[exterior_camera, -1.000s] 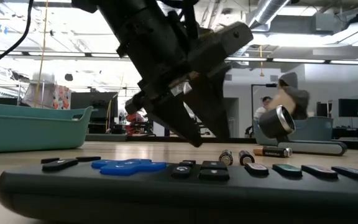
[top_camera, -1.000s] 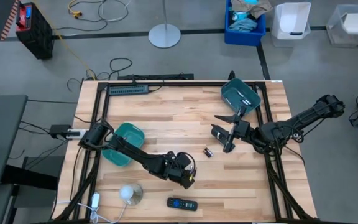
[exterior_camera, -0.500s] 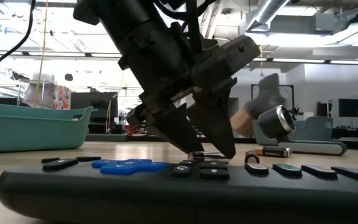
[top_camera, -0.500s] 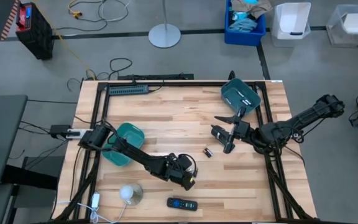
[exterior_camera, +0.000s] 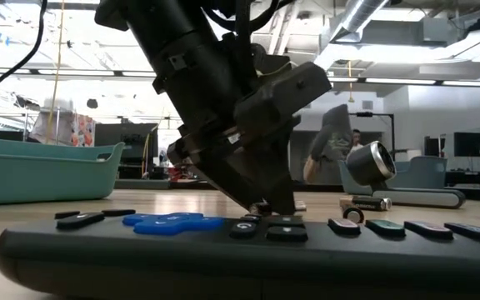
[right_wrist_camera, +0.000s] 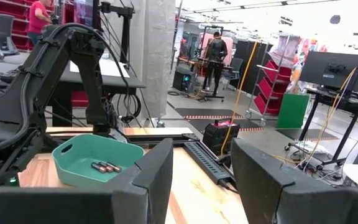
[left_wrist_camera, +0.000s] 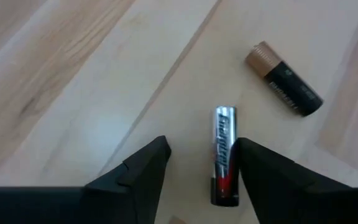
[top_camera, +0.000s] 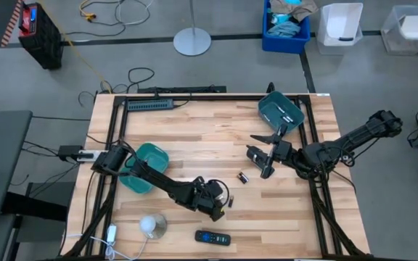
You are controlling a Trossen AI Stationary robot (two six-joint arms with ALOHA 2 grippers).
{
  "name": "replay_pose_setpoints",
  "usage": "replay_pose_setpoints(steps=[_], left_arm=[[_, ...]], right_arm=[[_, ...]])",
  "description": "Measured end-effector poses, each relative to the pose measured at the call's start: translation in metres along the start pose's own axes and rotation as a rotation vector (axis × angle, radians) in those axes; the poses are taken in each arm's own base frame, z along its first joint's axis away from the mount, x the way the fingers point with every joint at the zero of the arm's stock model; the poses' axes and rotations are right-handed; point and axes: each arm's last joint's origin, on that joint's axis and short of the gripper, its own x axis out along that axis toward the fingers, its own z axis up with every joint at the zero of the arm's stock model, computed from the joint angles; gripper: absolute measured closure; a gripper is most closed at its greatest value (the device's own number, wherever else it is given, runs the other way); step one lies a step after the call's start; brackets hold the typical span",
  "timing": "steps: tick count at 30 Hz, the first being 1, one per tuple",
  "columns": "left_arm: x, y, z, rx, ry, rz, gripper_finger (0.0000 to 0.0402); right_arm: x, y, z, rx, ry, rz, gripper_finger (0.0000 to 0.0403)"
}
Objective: Sort batteries
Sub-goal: Put the silver battery into the blue bin
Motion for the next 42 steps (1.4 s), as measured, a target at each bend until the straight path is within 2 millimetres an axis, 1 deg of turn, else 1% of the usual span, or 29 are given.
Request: replay_pose_setpoints(steps=[8,12,13,16,22,25,29,31,35,39,42], left_arm=[[0.001,0.005,0.001,0.038,0.010,0.029,0.0280],[0.007,0.009,0.001,0.044,0.027,0.054,0.0320],[0.013,0.011,-0.001,0.048,0.042,0.067,0.0330],[0.019,0.015,-0.002,0.059,0.062,0.079,0.0356],[0.021,0.022,0.009,0.111,0.040,0.087,0.0359],[0.018,0.026,0.020,0.151,-0.002,0.097,0.0359],[0.014,0.036,0.040,0.206,-0.081,0.122,0.0359],[0.010,0.042,0.053,0.223,-0.121,0.121,0.0359],[-0.005,0.050,0.080,0.240,-0.209,0.096,0.0359],[-0.009,0.059,0.101,0.304,-0.285,0.076,0.0359],[-0.013,0.070,0.126,0.305,-0.377,0.009,0.0359]], right_arm=[[0.000,0.000,0.000,0.006,0.000,0.000,0.0225],[0.000,0.000,0.000,0.007,0.000,0.000,0.0225],[0.000,0.000,0.000,0.008,0.000,0.000,0.0225],[0.000,0.000,0.000,0.013,0.002,0.001,0.0225],[0.000,0.000,0.000,0.013,0.002,0.001,0.0225],[0.000,0.000,0.000,0.012,0.002,0.001,0.0225],[0.000,0.000,0.000,0.012,0.002,0.001,0.0225],[0.000,0.000,0.000,0.012,0.002,0.001,0.0225],[0.000,0.000,0.000,0.012,0.002,0.002,0.0225],[-0.001,0.001,0.000,0.006,-0.001,0.006,0.0225],[-0.004,0.003,0.004,-0.004,-0.025,0.020,0.0225]])
